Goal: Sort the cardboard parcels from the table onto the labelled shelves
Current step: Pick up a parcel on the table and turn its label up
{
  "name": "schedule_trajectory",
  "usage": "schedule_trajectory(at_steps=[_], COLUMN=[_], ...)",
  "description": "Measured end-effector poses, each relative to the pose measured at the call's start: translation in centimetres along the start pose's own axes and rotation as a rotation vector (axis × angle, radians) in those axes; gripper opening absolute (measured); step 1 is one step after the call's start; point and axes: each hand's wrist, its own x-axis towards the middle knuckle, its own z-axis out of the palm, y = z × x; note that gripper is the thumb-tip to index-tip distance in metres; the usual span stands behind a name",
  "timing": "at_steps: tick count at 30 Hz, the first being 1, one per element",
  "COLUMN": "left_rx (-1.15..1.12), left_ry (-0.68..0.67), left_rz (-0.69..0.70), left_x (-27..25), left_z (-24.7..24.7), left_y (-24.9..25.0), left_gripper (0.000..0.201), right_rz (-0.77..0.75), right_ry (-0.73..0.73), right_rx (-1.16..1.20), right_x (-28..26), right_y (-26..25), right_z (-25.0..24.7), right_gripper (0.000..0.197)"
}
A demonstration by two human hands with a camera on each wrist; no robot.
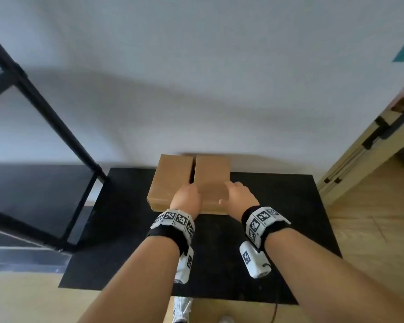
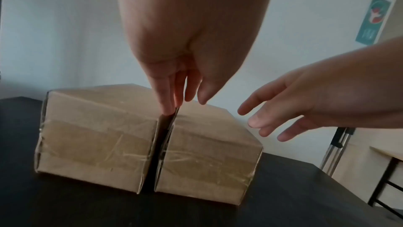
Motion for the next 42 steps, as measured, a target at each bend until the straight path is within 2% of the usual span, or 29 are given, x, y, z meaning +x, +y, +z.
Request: schedule_trajectory(at_steps=[3,6,10,16,20,24,26,28,31,33,36,42], left_rx=[-0.055,-0.064,-0.165,-0.452,-0.619,-0.589,-0.558,-0.577,-0.676,-0.711,-0.734,-0.784], left_ry=[0.02,-0.07,-0.054,0.105,0.176,0.334,0.369,0.352,0.206,0.097,0.065,0.112], left_rz=[-0.038,-0.094,-0.132,-0.086,-0.016,0.116,0.148,0.093,-0.1,-0.145,-0.134,-0.149], left_x=[0.9,1.4,1.5,-0.8,-2.4,-3.4,-4.0,-4.6,-5.0,-5.0,-5.2,-6.0], left_z=[0.8,1.4,2.2,4.1,5.2,6.1,6.2,6.0,5.6,5.7,6.0,5.9], left_y=[-0.4,-0.1,-0.1,0.3,0.8,1.3,1.6,2.0,2.0,2.0,2.3,2.9], left_gripper=[0.033,0.042,0.036,0.041,0.043,0.04,0.035,0.036,0.074,0.086,0.077,0.064], right_rz=[0.037,0.071,0.093,0.198,0.29,0.332,0.345,0.338,0.281,0.224,0.172,0.15], right_ry=[-0.007,0.008,0.06,0.16,0.169,0.116,0.059,0.031,0.112,0.2,0.24,0.188], right_rx=[0.038,0.077,0.102,0.203,0.309,0.36,0.388,0.409,0.424,0.448,0.498,0.495], right_x=[0.5,0.9,1.0,-0.1,-1.5,-2.5,-2.9,-3.3,-3.9,-4.2,-4.8,-5.6], right_y=[0.4,0.7,1.4,2.5,3.7,4.8,5.3,5.6,5.9,6.0,5.8,5.5], right_z=[0.6,0.9,1.2,1.7,2.1,3.2,3.7,4.0,4.0,3.6,3.1,2.9], right_gripper=[0.053,0.05,0.044,0.048,0.048,0.043,0.041,0.041,0.041,0.039,0.041,0.041])
